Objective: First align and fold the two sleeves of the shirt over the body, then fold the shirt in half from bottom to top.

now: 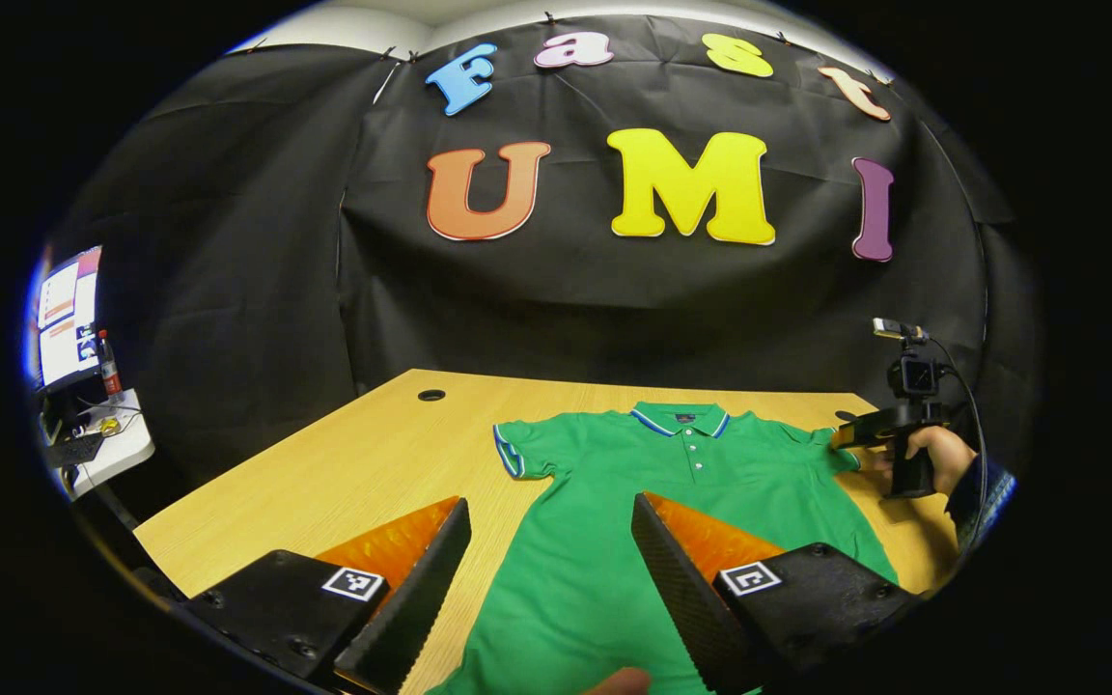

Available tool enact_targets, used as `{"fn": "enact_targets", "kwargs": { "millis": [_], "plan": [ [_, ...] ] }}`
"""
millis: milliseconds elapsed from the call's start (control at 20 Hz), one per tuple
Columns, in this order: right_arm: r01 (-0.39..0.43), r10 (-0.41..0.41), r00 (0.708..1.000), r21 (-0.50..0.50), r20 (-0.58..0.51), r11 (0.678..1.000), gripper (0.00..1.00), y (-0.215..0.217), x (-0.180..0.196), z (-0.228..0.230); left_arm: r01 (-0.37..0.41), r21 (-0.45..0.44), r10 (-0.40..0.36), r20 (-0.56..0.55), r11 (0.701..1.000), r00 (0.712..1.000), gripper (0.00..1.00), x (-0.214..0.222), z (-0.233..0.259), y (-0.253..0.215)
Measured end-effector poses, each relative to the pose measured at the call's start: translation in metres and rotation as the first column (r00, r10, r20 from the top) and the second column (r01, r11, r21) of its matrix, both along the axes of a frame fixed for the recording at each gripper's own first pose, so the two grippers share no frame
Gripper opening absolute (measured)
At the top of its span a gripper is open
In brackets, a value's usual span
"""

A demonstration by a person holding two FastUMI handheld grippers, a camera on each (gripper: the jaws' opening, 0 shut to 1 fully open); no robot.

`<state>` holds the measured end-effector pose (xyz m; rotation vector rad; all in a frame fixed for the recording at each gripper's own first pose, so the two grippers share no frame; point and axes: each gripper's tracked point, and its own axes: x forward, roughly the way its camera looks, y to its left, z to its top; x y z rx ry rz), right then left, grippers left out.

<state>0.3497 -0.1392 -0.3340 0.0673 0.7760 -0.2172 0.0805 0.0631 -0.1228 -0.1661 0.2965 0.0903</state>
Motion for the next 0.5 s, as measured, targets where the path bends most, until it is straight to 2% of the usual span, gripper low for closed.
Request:
{"fn": "enact_targets", "kwargs": {
  "millis": [50, 100, 250, 300, 400, 500],
  "plan": [
    [-0.002, 0.002, 1.0, -0.012, 0.014, 1.0, 0.83, -0.003, 0.004, -0.004, 0.0, 0.0, 0.0, -0.002, 1.0, 1.0, 1.0, 0.001, -0.001, -0.001],
    [-0.015, 0.015, 1.0, 0.003, 0.011, 1.0, 0.72, 0.001, 0.006, -0.007, 0.003, -0.001, -0.003, -0.003, 1.0, 1.0, 1.0, 0.001, -0.002, -0.002],
    [-0.038, 0.038, 0.999, 0.022, 0.009, 0.999, 0.31, 0.013, 0.006, -0.005, 0.01, -0.001, -0.01, -0.001, 1.0, 1.0, 1.0, 0.001, -0.001, -0.004],
    [-0.045, 0.045, 0.999, 0.001, 0.006, 0.999, 0.12, 0.015, 0.008, -0.003, 0.01, 0.001, -0.01, 0.002, 1.0, 1.0, 1.0, 0.0, -0.001, -0.004],
    [-0.098, 0.098, 0.995, -0.063, -0.002, 0.993, 0.03, 0.019, 0.006, 0.0, 0.008, 0.006, -0.008, 0.005, 1.0, 1.0, 1.0, 0.0, 0.001, -0.004],
    [-0.125, 0.123, 0.992, -0.119, -0.023, 0.985, 0.0, 0.022, 0.005, 0.003, 0.003, 0.012, -0.003, 0.007, 1.0, 1.0, 1.0, -0.001, 0.003, -0.001]
  ]
}}
